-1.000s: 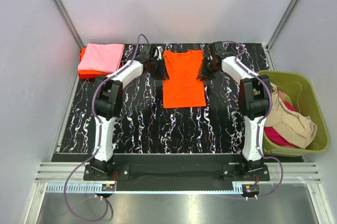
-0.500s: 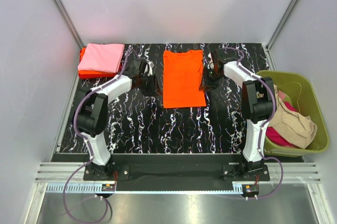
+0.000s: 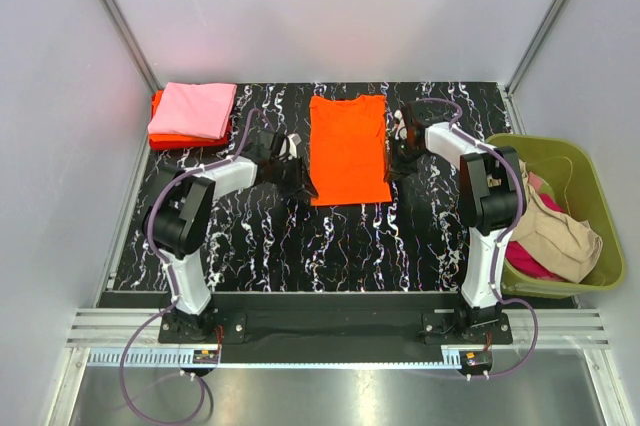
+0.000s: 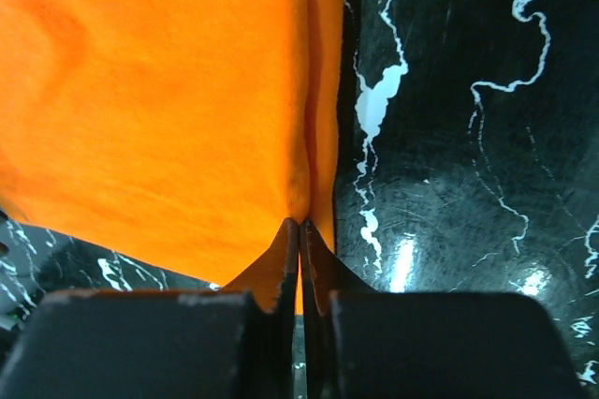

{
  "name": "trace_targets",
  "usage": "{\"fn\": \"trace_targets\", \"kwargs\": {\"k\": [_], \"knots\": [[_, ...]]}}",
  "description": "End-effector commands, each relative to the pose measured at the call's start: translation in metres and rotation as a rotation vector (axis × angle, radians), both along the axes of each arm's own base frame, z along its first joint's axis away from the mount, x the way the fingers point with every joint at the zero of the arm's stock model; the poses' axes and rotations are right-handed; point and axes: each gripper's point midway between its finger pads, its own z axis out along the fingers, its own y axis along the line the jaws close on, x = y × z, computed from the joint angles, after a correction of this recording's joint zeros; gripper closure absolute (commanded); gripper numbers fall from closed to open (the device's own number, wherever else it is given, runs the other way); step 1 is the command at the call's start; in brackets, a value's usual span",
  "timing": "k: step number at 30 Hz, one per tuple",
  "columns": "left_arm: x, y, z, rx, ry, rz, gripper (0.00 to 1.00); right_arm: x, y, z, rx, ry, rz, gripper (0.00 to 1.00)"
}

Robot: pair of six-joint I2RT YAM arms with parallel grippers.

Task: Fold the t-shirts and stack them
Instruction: Fold the tshirt

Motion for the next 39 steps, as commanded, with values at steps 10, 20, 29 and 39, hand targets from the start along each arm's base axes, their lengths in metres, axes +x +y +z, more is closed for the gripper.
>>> {"fn": "trace_targets", "kwargs": {"k": [10,20,29,39], "knots": [[0.003,0.001,-0.020,0.018,0.010,0.015,0.64,-0.002,-0.007,0.008,0.041,-0.177,-0.135,1.00],[0.004,0.001,-0.020,0.027,0.014,0.018,0.65,0.001,-0.017,0.000,0.014,-0.213,-0.224,1.00],[0.001,0.008,-0.010,0.048,-0.010,0.044,0.65,-0.005,-0.018,-0.006,0.042,-0.221,-0.285,0.97],[-0.014,0.012,0.002,0.067,-0.044,0.050,0.57,-0.038,-0.017,0.040,0.097,-0.135,-0.374,0.65]]}}
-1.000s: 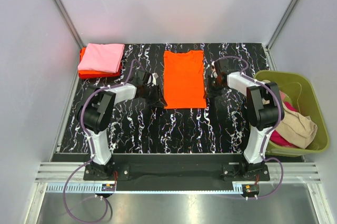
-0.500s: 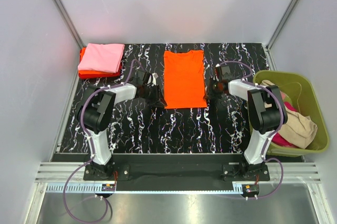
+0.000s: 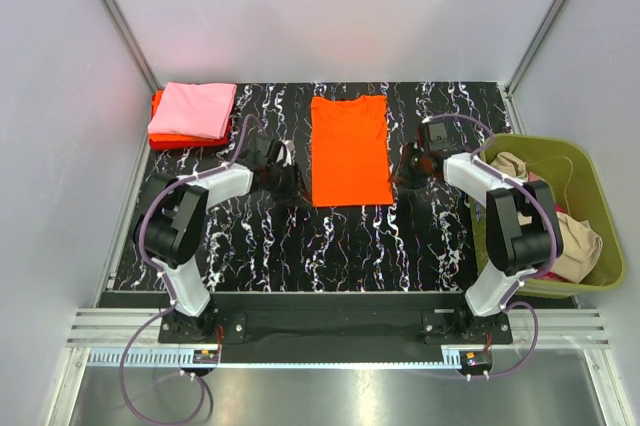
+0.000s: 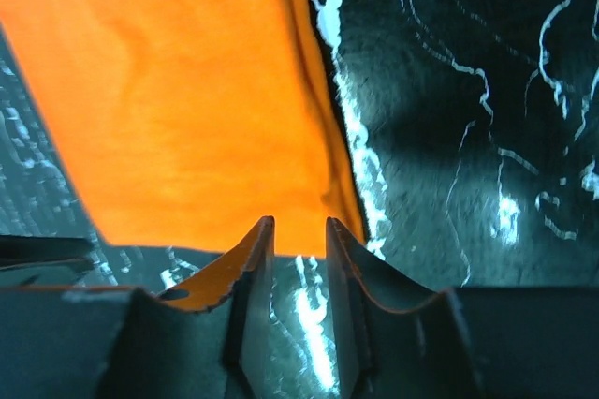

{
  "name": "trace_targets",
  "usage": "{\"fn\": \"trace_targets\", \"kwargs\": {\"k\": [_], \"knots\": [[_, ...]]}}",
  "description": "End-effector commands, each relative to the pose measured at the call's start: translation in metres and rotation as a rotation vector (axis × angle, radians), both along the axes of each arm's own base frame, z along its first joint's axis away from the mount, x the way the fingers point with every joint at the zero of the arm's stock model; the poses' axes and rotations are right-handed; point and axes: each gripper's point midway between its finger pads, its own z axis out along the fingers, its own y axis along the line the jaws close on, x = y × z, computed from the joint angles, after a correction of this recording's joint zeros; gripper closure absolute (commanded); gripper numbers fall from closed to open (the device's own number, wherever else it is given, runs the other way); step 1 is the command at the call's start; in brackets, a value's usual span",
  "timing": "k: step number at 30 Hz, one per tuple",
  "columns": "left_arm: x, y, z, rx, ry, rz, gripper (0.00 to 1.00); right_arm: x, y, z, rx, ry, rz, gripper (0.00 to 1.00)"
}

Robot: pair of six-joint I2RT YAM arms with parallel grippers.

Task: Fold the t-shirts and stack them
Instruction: Fold the tshirt

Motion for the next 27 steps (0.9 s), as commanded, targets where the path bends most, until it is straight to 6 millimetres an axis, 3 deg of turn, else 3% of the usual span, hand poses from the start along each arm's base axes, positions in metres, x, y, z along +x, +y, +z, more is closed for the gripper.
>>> {"fn": "trace_targets", "kwargs": {"k": [1,6,11,17,27], "knots": [[0.000,-0.006,0.009,-0.021,-0.039,-0.008,0.57,-0.016,-0.002,0.009,0.032,0.046,-0.060,0.64],[-0.003,-0.018,0.005,-0.098,-0.016,0.001,0.55,-0.032,-0.001,-0.011,0.051,0.121,-0.070,0.59],[-0.003,-0.024,-0.005,-0.135,0.018,0.018,0.54,-0.036,-0.002,-0.019,0.055,0.134,-0.094,0.58],[-0.004,-0.020,-0.013,-0.101,0.023,0.040,0.55,-0.043,0.000,-0.036,0.066,0.163,-0.103,0.57],[-0.001,-0.017,-0.022,-0.074,0.025,0.052,0.70,-0.043,-0.001,-0.048,0.063,0.155,-0.110,0.61]]}}
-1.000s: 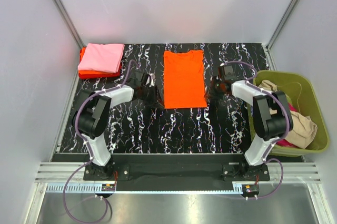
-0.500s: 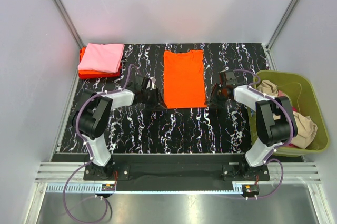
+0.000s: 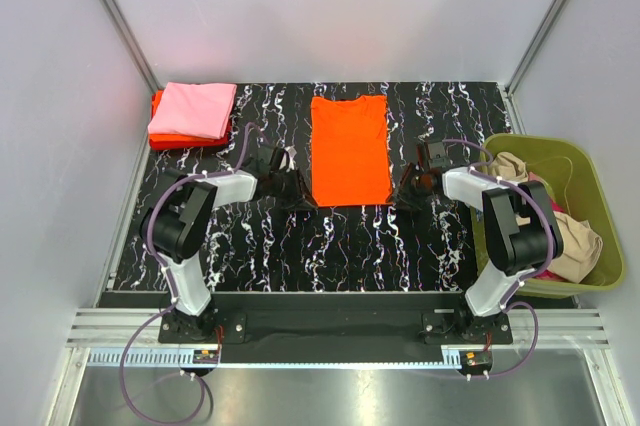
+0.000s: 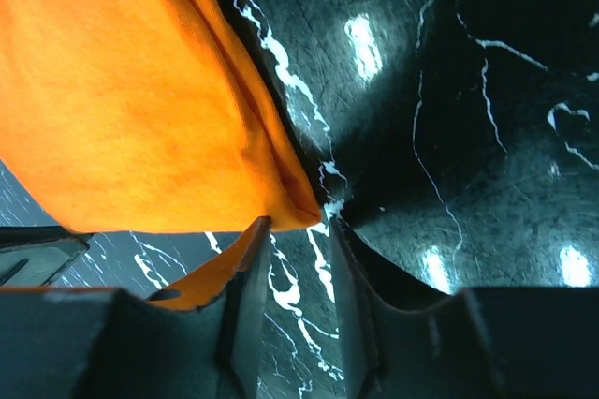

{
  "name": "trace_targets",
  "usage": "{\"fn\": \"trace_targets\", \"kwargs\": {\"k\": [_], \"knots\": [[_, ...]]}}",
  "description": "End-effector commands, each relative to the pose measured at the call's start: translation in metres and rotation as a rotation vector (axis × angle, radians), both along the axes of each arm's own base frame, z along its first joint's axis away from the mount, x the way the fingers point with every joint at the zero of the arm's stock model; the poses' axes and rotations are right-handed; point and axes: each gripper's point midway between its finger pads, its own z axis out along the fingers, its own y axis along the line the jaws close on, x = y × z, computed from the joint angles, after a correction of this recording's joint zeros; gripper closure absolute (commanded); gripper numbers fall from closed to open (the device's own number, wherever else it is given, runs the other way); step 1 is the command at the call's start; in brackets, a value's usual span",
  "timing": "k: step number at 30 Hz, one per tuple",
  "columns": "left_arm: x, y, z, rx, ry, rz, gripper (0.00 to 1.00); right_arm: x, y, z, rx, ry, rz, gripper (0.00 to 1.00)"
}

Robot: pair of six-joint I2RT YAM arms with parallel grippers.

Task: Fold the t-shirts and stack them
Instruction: Fold the tshirt

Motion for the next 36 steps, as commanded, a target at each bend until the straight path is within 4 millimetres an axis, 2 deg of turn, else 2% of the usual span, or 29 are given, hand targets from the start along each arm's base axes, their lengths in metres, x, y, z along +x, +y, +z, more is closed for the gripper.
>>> {"fn": "trace_targets", "kwargs": {"k": [1,2,3,4,5,6,9,10,11,12,14,15,16,17,18,20,21,22,26,27,29,30,32,34,36], "knots": [[0.005,0.003,-0.009,0.031,-0.022,0.007,0.75,0.000,-0.004,-0.015,-0.025,0.009,-0.011,0.63],[0.004,0.003,-0.010,0.031,-0.022,0.004,0.78,0.000,-0.005,-0.017,-0.028,0.012,-0.008,0.66],[0.004,0.003,-0.009,0.031,-0.025,0.002,0.83,0.000,-0.005,-0.018,-0.027,0.014,-0.007,0.78],[0.004,0.002,-0.009,0.031,-0.026,-0.002,0.88,-0.001,-0.005,-0.019,-0.030,0.016,-0.006,0.86],[0.004,0.002,-0.008,0.032,-0.030,-0.003,0.98,-0.002,-0.005,-0.019,-0.032,0.016,-0.003,0.94],[0.005,0.003,-0.007,0.032,-0.033,-0.004,1.00,-0.003,-0.006,-0.018,-0.032,0.014,0.002,1.00],[0.004,0.004,0.003,0.037,-0.055,-0.012,1.00,-0.014,-0.009,-0.011,-0.047,0.005,0.018,1.00],[0.003,0.004,0.006,0.041,-0.060,-0.015,1.00,-0.014,-0.012,0.000,-0.053,-0.027,0.017,1.00],[0.002,0.006,0.015,0.050,-0.080,-0.016,1.00,-0.021,-0.014,0.001,-0.056,-0.024,0.022,1.00],[-0.002,0.004,0.020,0.054,-0.092,-0.028,1.00,-0.025,-0.014,0.012,-0.050,-0.046,0.025,1.00],[-0.012,0.004,0.041,0.065,-0.135,-0.041,1.00,-0.039,-0.010,0.020,-0.023,-0.053,0.043,1.00],[-0.014,0.003,0.038,0.076,-0.134,-0.042,1.00,-0.043,-0.011,0.023,-0.022,-0.056,0.045,1.00],[-0.020,0.004,0.048,0.079,-0.151,-0.043,1.00,-0.048,-0.009,0.026,-0.011,-0.058,0.048,1.00],[-0.022,0.008,0.049,0.105,-0.158,-0.032,1.00,-0.058,-0.011,0.023,-0.014,-0.044,0.048,1.00],[-0.032,0.008,0.048,0.117,-0.153,-0.041,1.00,-0.064,-0.013,0.032,-0.015,-0.061,0.047,1.00],[-0.044,0.008,0.058,0.114,-0.176,-0.042,1.00,-0.080,-0.019,0.030,-0.027,-0.048,0.032,1.00],[-0.053,0.010,0.054,0.120,-0.169,-0.046,1.00,-0.082,-0.020,0.039,-0.014,-0.084,0.018,1.00],[-0.059,0.009,0.061,0.109,-0.186,-0.051,1.00,-0.087,-0.018,0.041,0.005,-0.085,0.022,1.00],[-0.087,0.000,0.064,0.104,-0.183,-0.084,1.00,-0.118,-0.011,0.038,0.062,-0.035,0.034,1.00],[-0.101,-0.006,0.063,0.110,-0.179,-0.115,1.00,-0.121,-0.009,0.048,0.075,-0.059,0.035,1.00],[-0.120,-0.010,0.070,0.109,-0.184,-0.122,1.00,-0.137,-0.011,0.053,0.074,-0.047,0.031,1.00],[-0.127,-0.008,0.069,0.110,-0.182,-0.117,1.00,-0.139,-0.012,0.068,0.090,-0.098,0.019,1.00],[-0.137,-0.009,0.082,0.077,-0.192,-0.091,1.00,-0.151,-0.016,0.079,0.088,-0.103,0.012,1.00],[-0.139,-0.009,0.094,0.050,-0.204,-0.079,1.00,-0.153,-0.019,0.094,0.083,-0.147,0.010,1.00],[-0.132,-0.014,0.111,0.041,-0.241,-0.079,1.00,-0.149,-0.018,0.105,0.084,-0.174,0.029,1.00]]}}
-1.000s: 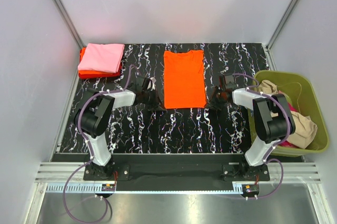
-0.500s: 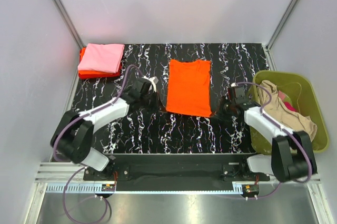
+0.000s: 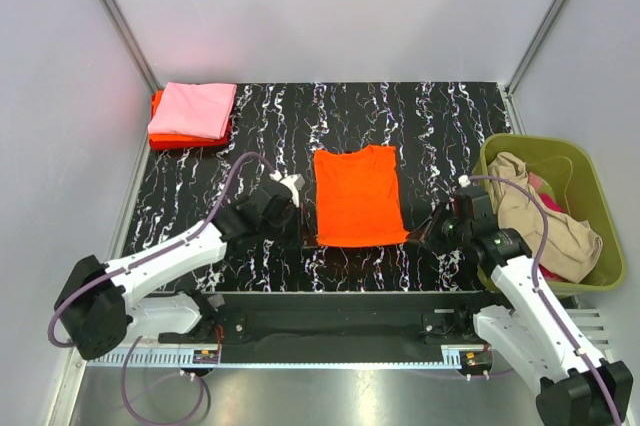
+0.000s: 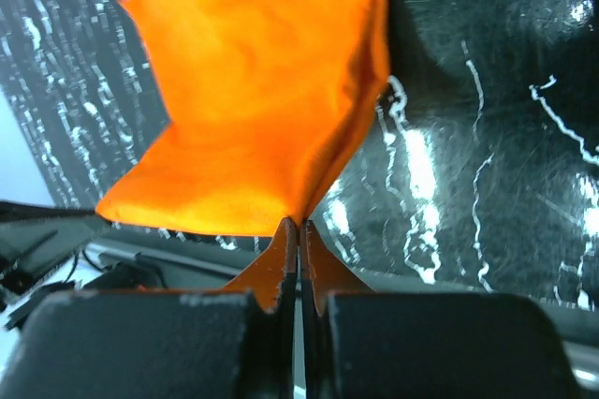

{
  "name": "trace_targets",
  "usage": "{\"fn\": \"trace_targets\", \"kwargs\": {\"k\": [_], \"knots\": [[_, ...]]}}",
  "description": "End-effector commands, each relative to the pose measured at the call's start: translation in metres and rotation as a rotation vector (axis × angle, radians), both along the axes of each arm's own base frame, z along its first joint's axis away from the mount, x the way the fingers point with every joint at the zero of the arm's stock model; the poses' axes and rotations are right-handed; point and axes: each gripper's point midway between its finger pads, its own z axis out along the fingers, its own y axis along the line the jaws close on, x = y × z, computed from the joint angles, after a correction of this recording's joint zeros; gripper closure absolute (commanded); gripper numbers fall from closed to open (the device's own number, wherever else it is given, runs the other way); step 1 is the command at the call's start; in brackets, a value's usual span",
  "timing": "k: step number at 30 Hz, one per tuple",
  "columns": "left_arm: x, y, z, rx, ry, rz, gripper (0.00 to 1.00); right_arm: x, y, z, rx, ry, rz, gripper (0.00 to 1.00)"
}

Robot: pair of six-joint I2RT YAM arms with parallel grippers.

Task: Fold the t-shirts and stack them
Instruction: Fold the tshirt

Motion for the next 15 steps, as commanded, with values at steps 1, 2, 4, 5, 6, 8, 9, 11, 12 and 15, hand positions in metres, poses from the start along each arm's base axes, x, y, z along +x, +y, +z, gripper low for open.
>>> {"fn": "trace_targets", "kwargs": {"k": [1,2,4,5,6,8,9,11,12,15], "knots": [[0.019,-0.004,0.028,-0.015,-0.057,0.066,1.00,-0.001,-0.001,0.019,-0.016,-0.002,0.004,1.00],[0.024,-0.004,0.031,0.000,-0.074,0.061,1.00,0.006,-0.001,0.028,-0.019,-0.026,0.007,1.00],[0.035,-0.012,0.039,0.011,-0.081,0.040,1.00,0.018,-0.002,0.037,-0.053,-0.048,0.015,1.00],[0.046,-0.014,0.049,-0.001,-0.097,0.050,1.00,0.023,-0.003,0.035,-0.074,-0.034,0.011,1.00],[0.053,-0.015,0.044,0.018,-0.086,0.055,1.00,0.031,-0.007,0.036,-0.110,-0.049,0.013,1.00],[0.077,-0.012,0.054,0.010,-0.110,0.072,1.00,0.052,-0.006,0.041,-0.147,-0.052,0.020,1.00],[0.086,-0.011,0.049,0.027,-0.097,0.078,1.00,0.060,-0.006,0.044,-0.168,-0.063,0.044,1.00],[0.114,-0.007,0.063,0.014,-0.131,0.096,1.00,0.086,-0.004,0.047,-0.198,-0.073,0.064,1.00],[0.124,-0.008,0.056,0.030,-0.109,0.097,1.00,0.093,0.001,0.048,-0.181,-0.074,0.089,1.00],[0.159,-0.007,0.062,0.016,-0.115,0.115,1.00,0.130,0.007,0.051,-0.195,-0.080,0.135,1.00]]}}
